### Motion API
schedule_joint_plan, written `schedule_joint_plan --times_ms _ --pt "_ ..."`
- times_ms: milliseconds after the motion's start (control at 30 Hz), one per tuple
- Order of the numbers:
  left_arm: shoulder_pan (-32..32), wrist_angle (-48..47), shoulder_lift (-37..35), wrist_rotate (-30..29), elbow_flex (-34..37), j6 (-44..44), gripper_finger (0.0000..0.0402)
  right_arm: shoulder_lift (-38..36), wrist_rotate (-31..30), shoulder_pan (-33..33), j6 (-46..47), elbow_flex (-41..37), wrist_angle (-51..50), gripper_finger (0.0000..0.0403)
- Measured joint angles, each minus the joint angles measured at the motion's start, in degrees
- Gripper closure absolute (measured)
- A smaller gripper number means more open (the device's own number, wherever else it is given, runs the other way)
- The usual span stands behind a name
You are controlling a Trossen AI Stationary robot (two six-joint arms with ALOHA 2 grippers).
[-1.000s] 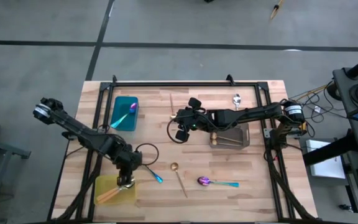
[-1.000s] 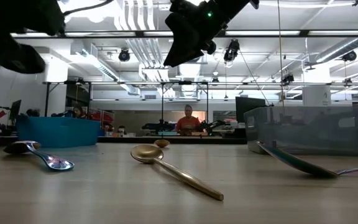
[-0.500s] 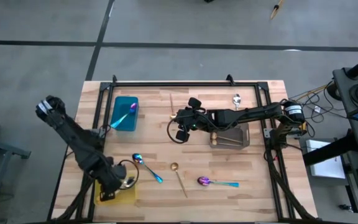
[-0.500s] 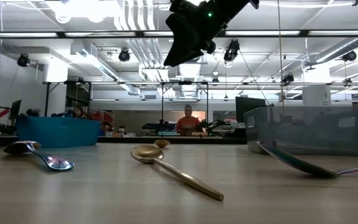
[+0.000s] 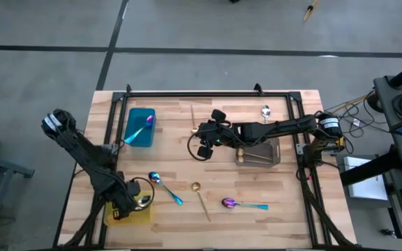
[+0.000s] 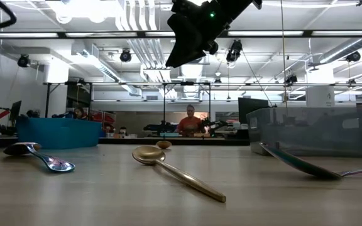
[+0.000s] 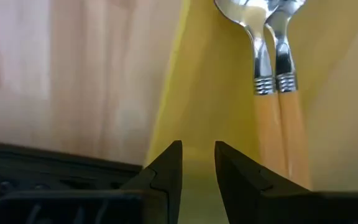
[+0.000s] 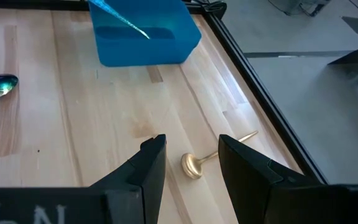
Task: Sort silverware by color (type)
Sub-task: Put the yellow spoon into the yellow bin
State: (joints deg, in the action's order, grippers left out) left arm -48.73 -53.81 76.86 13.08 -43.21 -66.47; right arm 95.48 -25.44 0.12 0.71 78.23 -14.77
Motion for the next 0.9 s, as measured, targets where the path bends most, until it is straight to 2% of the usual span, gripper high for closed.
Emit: schedule_joint_plan --times_ms 233,400,500,667,767,900 --pt "0.00 -2.93 -0.02 -0.09 0.54 0.08 0.0325 0.02 0.00 0.00 0.34 -0.01 0.01 0.0264" --pt "0.02 -2.85 -0.02 -1.51 -2.99 1.61 0.0325 0.04 0.01 0.00 0.37 -0.01 -0.02 0.0264" --pt "0.21 -2.71 -0.04 -7.40 -6.96 6.32 0.0325 -0.02 0.14 0.11 0.91 -0.01 -0.58 0.0264" --pt "2.92 -2.74 -0.09 -22.13 -12.37 17.40 0.0325 -0.82 0.48 0.80 3.22 0.24 -4.11 0.0264" --pt "5.88 -2.64 -0.09 -26.99 -13.49 24.81 0.0325 -0.87 1.22 1.18 7.15 2.49 -10.37 0.0264" --pt "11.11 -2.34 -0.42 -31.96 -13.30 35.78 0.0325 -0.87 6.87 1.27 12.37 6.13 -17.28 0.0264"
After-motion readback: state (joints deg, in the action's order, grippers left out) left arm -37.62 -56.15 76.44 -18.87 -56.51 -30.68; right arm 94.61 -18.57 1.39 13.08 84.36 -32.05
